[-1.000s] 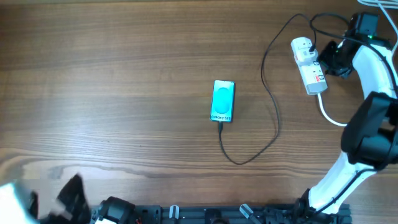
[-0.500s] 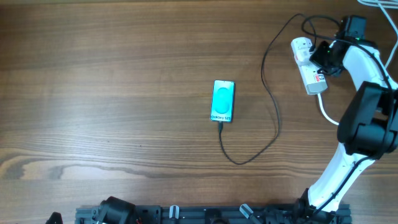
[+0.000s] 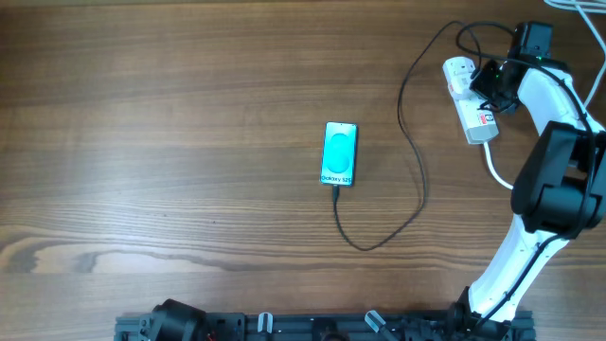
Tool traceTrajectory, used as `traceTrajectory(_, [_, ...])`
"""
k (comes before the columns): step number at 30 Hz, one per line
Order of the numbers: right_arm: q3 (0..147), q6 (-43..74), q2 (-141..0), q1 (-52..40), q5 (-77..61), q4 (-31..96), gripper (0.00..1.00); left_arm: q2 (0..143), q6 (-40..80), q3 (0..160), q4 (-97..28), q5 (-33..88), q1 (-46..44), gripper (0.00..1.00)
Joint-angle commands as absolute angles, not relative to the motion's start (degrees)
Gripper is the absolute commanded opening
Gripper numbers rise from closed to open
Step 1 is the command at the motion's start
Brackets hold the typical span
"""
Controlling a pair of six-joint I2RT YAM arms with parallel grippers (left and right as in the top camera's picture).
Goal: Plug charger to phone and switch on socket
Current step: 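Press the switch on the white power strip with the right gripper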
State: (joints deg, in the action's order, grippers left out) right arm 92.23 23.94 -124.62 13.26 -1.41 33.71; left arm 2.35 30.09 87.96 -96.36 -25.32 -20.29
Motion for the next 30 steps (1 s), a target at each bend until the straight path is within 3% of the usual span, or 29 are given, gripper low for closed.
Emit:
traceTrajectory(1, [93.47, 24.01, -127.02, 11.99, -2.72, 33.76, 0.05, 0.27, 29.41, 88.55, -96.42, -26.65, -18.70, 1.00])
traceTrajectory(7, [93.47, 22.39, -128.05, 8.78, -4.01, 34.74, 0.05, 0.27, 29.41, 88.36, -96.23, -26.70, -17.08, 1.00])
traceTrajectory(17, [93.41, 20.97, -128.05, 3.55, -2.17, 39.18, 0.05, 0.27, 29.39, 88.36, -84.38, -31.64, -17.08, 1.00])
traceTrajectory(30, [95.04, 24.64, -121.91, 9.50, 12.71, 49.52, 0.04, 0.27, 29.39, 88.36, -85.10, -31.62, -17.08, 1.00])
